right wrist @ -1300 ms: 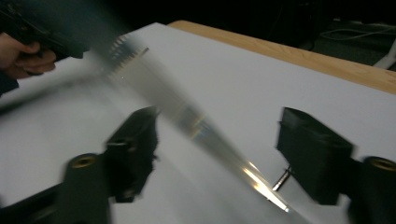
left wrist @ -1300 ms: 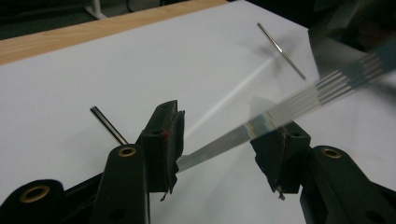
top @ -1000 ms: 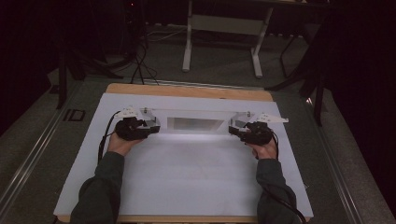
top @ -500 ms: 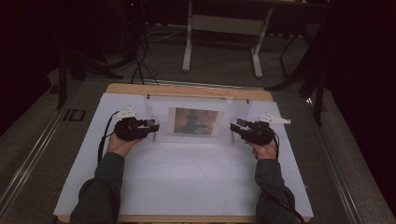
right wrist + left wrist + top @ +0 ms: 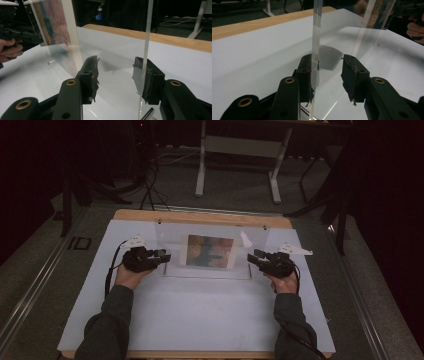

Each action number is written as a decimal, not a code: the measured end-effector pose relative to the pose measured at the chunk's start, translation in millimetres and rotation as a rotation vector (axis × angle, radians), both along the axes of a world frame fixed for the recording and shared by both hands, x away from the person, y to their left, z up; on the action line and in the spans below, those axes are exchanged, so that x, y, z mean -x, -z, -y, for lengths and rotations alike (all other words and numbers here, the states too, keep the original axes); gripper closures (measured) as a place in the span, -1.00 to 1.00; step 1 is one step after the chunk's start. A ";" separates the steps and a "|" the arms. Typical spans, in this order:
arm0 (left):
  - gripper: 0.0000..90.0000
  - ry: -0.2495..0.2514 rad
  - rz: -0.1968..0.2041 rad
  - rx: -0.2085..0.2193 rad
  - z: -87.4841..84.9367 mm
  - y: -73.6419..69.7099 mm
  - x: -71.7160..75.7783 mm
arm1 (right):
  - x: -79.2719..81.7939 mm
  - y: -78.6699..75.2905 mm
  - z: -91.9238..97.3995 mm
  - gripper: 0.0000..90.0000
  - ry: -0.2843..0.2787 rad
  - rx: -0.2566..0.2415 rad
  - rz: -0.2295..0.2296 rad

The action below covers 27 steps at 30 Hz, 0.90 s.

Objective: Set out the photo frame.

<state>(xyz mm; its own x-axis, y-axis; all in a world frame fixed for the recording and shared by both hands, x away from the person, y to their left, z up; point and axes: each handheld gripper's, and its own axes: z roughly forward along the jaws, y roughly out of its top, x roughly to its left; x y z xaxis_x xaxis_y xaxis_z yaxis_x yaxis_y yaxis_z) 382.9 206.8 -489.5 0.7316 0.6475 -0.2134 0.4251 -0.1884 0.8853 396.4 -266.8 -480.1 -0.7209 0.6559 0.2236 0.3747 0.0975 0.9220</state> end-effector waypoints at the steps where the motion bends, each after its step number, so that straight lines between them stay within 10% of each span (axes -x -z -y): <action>1: 0.37 0.001 -0.001 -0.001 0.1 -0.2 0.2 | 1.9 0.0 0.3 0.18 0.000 0.003 0.001; 27: 0.35 -0.027 -0.001 0.054 -4.9 3.7 13.6 | 8.2 -1.5 -2.4 0.19 -0.012 0.002 -0.014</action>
